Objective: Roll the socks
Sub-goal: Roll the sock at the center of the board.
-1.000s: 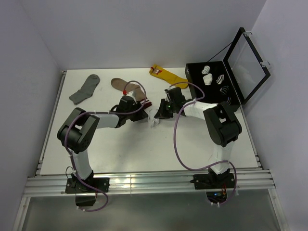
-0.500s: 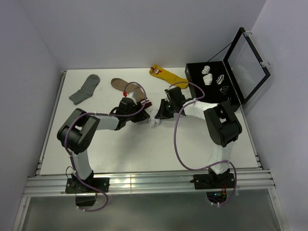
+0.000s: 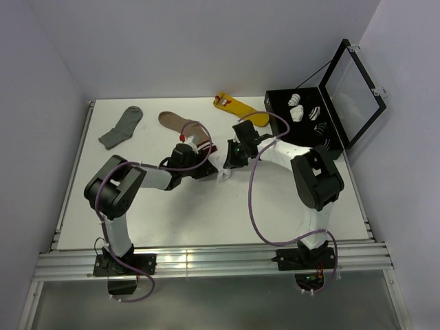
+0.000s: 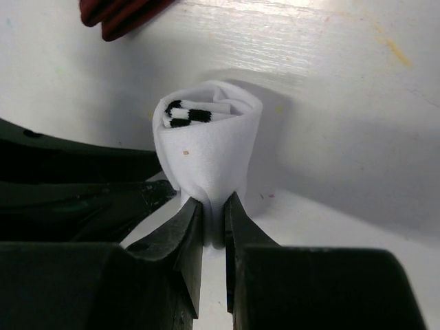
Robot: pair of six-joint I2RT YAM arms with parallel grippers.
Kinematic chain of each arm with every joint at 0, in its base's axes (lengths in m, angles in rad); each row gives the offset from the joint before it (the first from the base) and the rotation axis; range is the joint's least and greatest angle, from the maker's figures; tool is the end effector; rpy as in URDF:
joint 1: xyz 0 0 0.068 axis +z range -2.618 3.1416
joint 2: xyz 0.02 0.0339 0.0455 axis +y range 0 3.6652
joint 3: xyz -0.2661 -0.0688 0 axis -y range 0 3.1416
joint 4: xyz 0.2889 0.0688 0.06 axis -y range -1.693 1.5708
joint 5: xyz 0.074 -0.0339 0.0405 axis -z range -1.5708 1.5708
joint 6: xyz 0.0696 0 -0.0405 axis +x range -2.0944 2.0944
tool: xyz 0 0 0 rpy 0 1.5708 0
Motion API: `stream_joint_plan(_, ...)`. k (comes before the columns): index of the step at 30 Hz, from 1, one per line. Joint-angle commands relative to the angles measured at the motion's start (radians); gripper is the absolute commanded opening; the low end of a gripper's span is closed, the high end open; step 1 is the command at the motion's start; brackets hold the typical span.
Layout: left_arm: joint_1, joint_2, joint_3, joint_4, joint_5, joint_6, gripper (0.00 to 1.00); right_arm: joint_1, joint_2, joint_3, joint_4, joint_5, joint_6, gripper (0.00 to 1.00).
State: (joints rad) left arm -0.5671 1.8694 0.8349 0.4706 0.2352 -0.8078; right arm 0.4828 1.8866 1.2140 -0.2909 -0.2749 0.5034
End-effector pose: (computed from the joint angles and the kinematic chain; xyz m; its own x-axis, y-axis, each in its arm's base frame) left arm 0.3432 -0.2378 0.0744 -0.8092 -0.3179 -0.4941 0.1500 0.7013 -0.6969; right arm 0.3867 0.2240 0.1176 -0.9188 0.0426 -0.3923 -0.1607 0.8676 0.4705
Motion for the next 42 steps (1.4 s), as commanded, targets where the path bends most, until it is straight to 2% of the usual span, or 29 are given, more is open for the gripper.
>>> stream_joint_plan(1, -0.016, 0.004, -0.022, 0.074, 0.032, -0.034, 0.35, 0.026, 0.000, 0.070, -0.109, 0.127, -0.032, 0.00)
stream_joint_plan(4, -0.022, -0.016, -0.040, 0.076, 0.018, -0.045, 0.35, 0.043, 0.015, 0.107, -0.157, 0.198, -0.037, 0.00)
stream_joint_plan(5, -0.024, -0.045, -0.063, 0.077, -0.028, -0.068, 0.36, 0.072, 0.034, 0.148, -0.207, 0.273, -0.039, 0.00)
stream_joint_plan(11, -0.024, -0.130, -0.121, 0.020, -0.166, -0.102, 0.41, 0.131, 0.058, 0.200, -0.258, 0.379, -0.058, 0.00)
stream_joint_plan(13, -0.024, -0.154, -0.138, 0.029, -0.168, -0.103, 0.42, 0.142, 0.072, 0.212, -0.278, 0.405, -0.063, 0.00)
stream_joint_plan(18, -0.036, -0.193, -0.145, 0.109, -0.129, -0.094, 0.46, 0.151, 0.107, 0.237, -0.304, 0.408, -0.059, 0.00)
stream_joint_plan(22, -0.091, -0.226, -0.161, 0.163, -0.186, -0.018, 0.52, 0.158, 0.124, 0.262, -0.326, 0.399, -0.049, 0.00)
stream_joint_plan(23, -0.108, -0.231, -0.161, 0.161, -0.233, 0.008, 0.54, 0.158, 0.127, 0.265, -0.332, 0.396, -0.046, 0.00)
stream_joint_plan(24, -0.150, -0.234, -0.152, 0.151, -0.302, 0.069, 0.59, 0.158, 0.132, 0.269, -0.341, 0.393, -0.042, 0.00)
stream_joint_plan(27, -0.226, -0.224, -0.123, 0.108, -0.425, 0.157, 0.63, 0.158, 0.141, 0.291, -0.363, 0.376, -0.031, 0.00)
stream_joint_plan(36, -0.304, -0.139, -0.040, 0.085, -0.638, 0.303, 0.62, 0.158, 0.166, 0.338, -0.409, 0.324, -0.025, 0.00)
stream_joint_plan(42, -0.333, -0.067, 0.029, 0.027, -0.705, 0.311, 0.60, 0.158, 0.181, 0.371, -0.432, 0.296, -0.019, 0.00)
